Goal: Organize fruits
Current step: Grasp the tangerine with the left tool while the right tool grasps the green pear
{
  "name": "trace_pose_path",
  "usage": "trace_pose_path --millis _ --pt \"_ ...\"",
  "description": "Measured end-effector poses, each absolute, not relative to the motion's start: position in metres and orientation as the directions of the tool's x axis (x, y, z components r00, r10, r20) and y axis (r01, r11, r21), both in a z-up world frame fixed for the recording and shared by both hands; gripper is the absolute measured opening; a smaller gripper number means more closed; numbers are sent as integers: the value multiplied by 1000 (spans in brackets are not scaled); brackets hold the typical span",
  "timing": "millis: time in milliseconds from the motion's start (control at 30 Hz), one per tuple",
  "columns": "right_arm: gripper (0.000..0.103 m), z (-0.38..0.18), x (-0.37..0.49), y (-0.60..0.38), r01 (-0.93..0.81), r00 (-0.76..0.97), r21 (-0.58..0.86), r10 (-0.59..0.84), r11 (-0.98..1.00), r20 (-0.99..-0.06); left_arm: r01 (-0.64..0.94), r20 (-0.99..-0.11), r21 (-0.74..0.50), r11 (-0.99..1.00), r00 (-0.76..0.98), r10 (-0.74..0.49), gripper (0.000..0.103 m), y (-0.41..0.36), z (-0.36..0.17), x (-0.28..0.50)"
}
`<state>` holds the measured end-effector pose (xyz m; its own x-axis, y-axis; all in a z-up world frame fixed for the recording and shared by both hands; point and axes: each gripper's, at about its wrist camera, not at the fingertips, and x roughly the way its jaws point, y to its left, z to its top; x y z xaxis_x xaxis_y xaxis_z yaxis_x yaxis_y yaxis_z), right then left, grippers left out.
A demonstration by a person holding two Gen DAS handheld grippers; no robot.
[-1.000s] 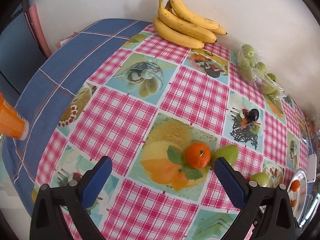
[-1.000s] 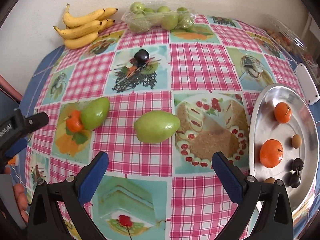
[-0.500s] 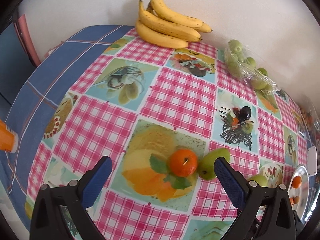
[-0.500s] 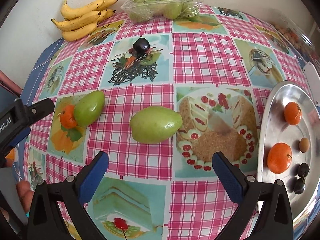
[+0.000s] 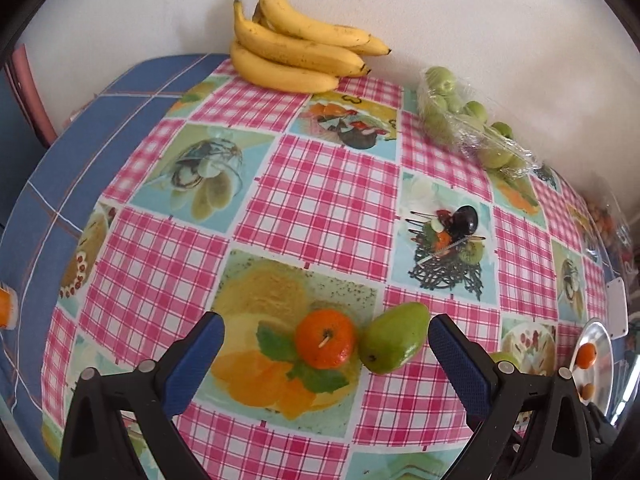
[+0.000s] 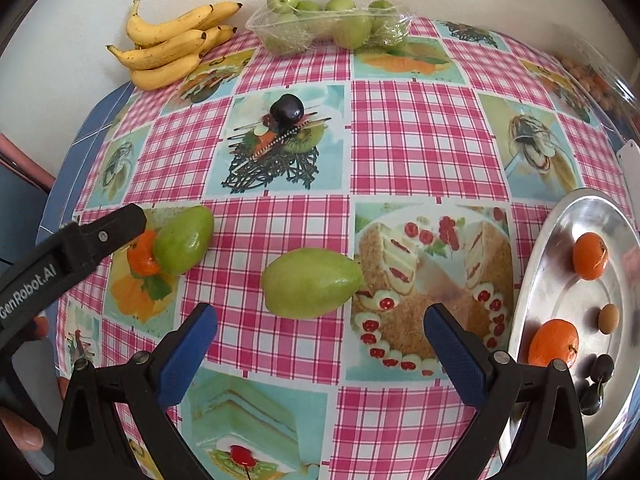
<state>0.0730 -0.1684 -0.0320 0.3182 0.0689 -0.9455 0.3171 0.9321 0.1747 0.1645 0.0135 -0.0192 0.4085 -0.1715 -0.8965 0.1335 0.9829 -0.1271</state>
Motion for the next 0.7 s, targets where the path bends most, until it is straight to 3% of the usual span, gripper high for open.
trace_pose_path --millis 267,367,467,567,633,700 --pt "103 -40 79 -167 307 307 157 59 939 -950 53 -918 -168 984 356 -176 101 29 -32 173" --pt "100 -43 80 -166 300 305 154 58 942 -951 46 -919 -195 980 339 -199 89 30 -37 174" --pt "82 -47 82 -164 299 300 154 60 942 -952 42 -920 -225 974 320 -226 80 30 -42 175" --pt "74 -51 82 -166 303 296 153 60 941 -953 23 -918 -248 969 314 -242 73 31 -45 176" --pt "68 -50 81 -167 300 302 146 51 943 -952 26 -917 -247 969 317 -242 62 31 -44 176" --pt "60 -49 81 -167 298 316 175 76 938 -946 30 -917 -245 969 317 -242 62 30 -43 176"
